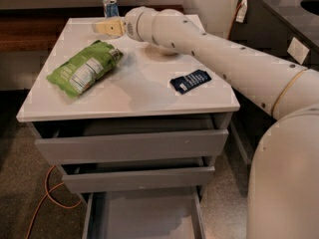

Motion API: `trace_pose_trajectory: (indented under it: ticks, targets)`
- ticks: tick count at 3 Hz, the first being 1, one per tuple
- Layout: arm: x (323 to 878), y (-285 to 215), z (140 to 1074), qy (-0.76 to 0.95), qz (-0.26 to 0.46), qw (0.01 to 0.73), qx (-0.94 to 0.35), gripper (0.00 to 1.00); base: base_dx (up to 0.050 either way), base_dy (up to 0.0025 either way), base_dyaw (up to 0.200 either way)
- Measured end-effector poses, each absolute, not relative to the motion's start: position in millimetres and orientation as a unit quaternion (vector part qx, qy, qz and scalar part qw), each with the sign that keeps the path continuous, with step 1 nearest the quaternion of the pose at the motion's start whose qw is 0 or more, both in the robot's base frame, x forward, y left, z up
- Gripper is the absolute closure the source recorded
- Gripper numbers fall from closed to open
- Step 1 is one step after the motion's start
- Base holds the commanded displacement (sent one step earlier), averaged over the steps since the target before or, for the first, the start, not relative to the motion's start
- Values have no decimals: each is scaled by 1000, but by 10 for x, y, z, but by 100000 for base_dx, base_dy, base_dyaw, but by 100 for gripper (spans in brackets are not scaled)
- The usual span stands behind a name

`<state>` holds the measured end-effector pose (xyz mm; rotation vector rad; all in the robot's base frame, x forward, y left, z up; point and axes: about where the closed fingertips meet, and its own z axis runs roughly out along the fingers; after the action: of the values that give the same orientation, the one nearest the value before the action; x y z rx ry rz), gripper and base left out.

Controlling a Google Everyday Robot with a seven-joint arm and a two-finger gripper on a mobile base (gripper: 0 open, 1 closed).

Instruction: Place redbull can into bottom drawer

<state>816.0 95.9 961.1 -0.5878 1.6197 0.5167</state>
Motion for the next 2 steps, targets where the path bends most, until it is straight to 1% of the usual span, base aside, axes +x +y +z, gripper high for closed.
trace_pose_trajectory:
  ticks: [2]
  targets:
    - [8284, 997, 9551, 714, 225, 618, -241, 0, 0, 0, 0]
